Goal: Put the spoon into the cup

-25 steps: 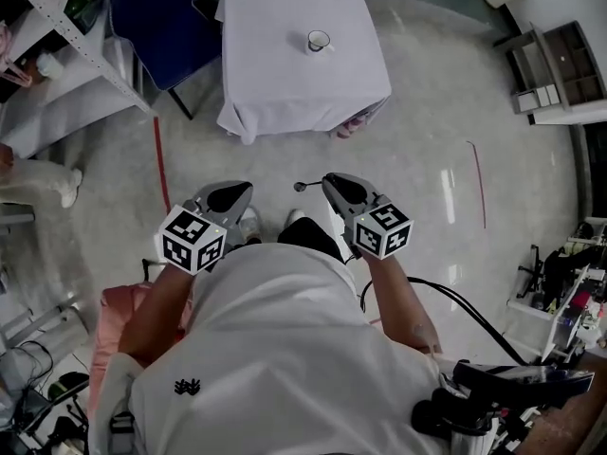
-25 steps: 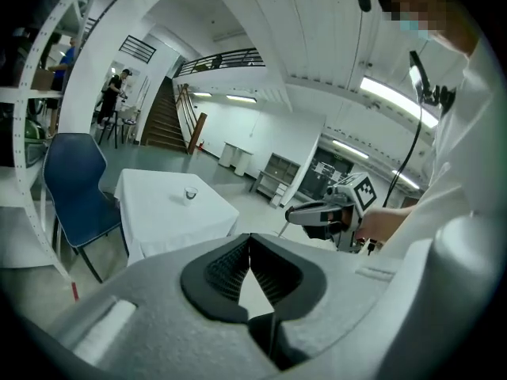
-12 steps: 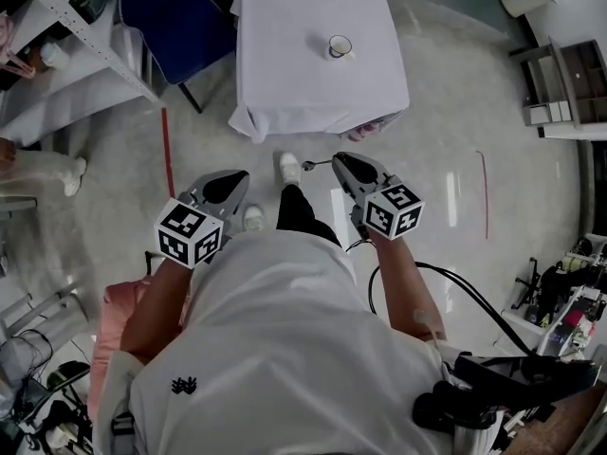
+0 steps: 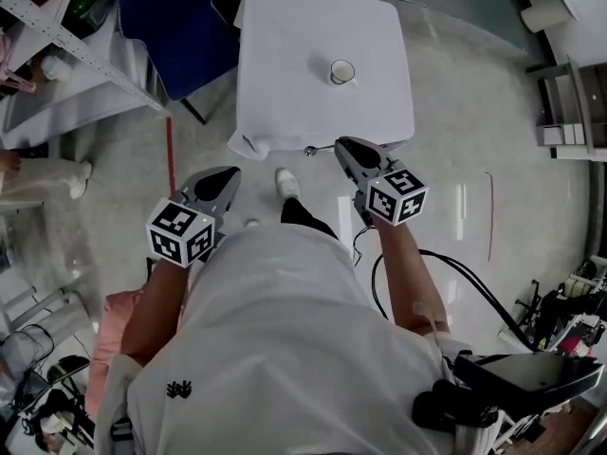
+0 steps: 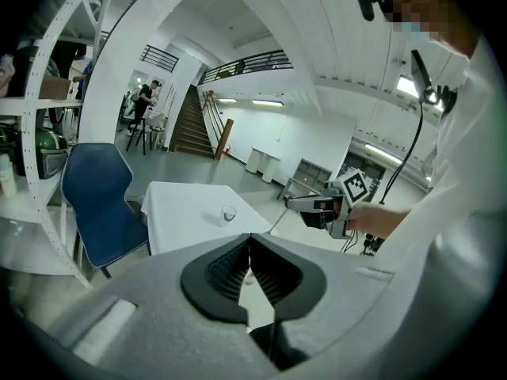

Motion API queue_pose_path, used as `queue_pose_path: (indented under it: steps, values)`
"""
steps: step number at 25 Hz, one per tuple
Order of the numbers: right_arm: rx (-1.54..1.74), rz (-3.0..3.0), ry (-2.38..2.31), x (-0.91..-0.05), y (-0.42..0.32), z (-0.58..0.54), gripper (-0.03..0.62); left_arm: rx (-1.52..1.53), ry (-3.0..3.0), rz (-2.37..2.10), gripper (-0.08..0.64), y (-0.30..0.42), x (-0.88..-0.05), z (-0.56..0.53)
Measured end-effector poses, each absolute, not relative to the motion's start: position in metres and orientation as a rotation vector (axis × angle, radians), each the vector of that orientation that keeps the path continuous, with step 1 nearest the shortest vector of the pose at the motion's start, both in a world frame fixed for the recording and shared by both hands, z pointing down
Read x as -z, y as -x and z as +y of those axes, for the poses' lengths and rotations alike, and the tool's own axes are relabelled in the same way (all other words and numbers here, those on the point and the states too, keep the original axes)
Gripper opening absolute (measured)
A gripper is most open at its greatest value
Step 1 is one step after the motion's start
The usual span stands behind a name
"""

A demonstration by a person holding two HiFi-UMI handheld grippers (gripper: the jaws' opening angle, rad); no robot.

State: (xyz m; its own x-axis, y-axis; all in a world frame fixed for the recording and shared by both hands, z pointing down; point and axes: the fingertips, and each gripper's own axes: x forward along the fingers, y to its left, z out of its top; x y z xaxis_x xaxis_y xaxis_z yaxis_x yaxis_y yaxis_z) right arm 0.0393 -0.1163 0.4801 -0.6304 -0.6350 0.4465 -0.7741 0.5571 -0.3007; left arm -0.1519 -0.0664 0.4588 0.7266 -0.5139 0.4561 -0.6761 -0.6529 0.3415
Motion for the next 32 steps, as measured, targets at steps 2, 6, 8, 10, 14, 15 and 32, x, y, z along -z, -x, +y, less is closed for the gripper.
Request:
queue_pose_path:
  steps: [2,6,8,10,14,15,32]
  values:
    - [-0.689,-2.513,-1.163,-0.479,-0.051,-0.138,0.043,-0.439,-2.434,-0.921,0.012,0.143,-0.454,-0.083]
    - [-0.681,-2.523,-1.154,-0.480,-0.071,-0.178,0.043,-0.449,-2.416,-0.959,0.012,0.133,-0.452,-0.111]
    - [-0.678,-2.524,-1.147,-0.482,-0.082,-0.197,0.044,-0.455,-2.402,-0.979,0.012,0.128,-0.452,-0.123]
    - [-0.676,-2.526,-1.138,-0.485,-0.094,-0.214,0.044,-0.465,-2.390,-0.997,0.012,0.121,-0.453,-0.135]
    - [-0.675,-2.528,-1.124,-0.493,-0.118,-0.246,0.043,-0.476,-2.371,-1.041,0.012,0.107,-0.451,-0.154]
    - [-0.675,-2.529,-1.123,-0.496,-0.124,-0.253,0.043,-0.478,-2.367,-1.053,0.012,0.105,-0.451,-0.159]
    - [-0.694,-2.500,-1.032,-0.548,-0.166,-0.362,0.043,-0.510,-2.262,-1.200,0.012,0.088,-0.449,-0.225]
